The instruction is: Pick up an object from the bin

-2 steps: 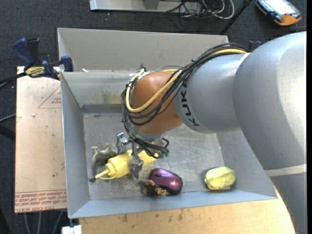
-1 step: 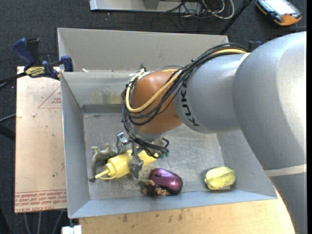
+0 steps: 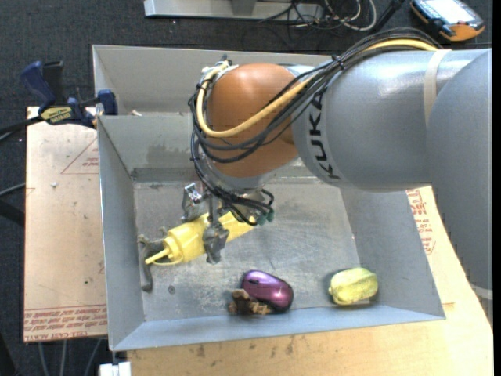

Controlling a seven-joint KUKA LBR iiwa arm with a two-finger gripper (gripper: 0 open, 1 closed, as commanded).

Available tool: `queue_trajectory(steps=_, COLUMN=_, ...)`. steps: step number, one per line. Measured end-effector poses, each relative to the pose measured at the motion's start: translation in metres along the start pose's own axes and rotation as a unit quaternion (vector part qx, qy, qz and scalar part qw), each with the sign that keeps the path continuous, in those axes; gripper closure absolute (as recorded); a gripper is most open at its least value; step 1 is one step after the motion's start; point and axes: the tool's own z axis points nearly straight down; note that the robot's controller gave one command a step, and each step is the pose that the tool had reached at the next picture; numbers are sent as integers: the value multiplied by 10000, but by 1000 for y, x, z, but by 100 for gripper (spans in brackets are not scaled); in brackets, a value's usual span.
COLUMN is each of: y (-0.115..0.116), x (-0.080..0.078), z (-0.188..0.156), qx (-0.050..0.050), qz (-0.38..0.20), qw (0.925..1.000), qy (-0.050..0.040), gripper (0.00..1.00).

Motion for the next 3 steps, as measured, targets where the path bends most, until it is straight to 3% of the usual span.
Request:
queue_trajectory(steps=1, y=0, x=0, z=0, qx=-1, qz=3, qw=10000, qy=2, gripper=100)
queue_trajectory(steps=2, y=0, x=1, z=-34, qx=-6, qz=-134, qw=9999, qy=24, gripper=100)
queue_trajectory(steps=3, y=0, x=1, z=-47, qx=-6, qz=-197, qw=9998, qy=26, gripper=100)
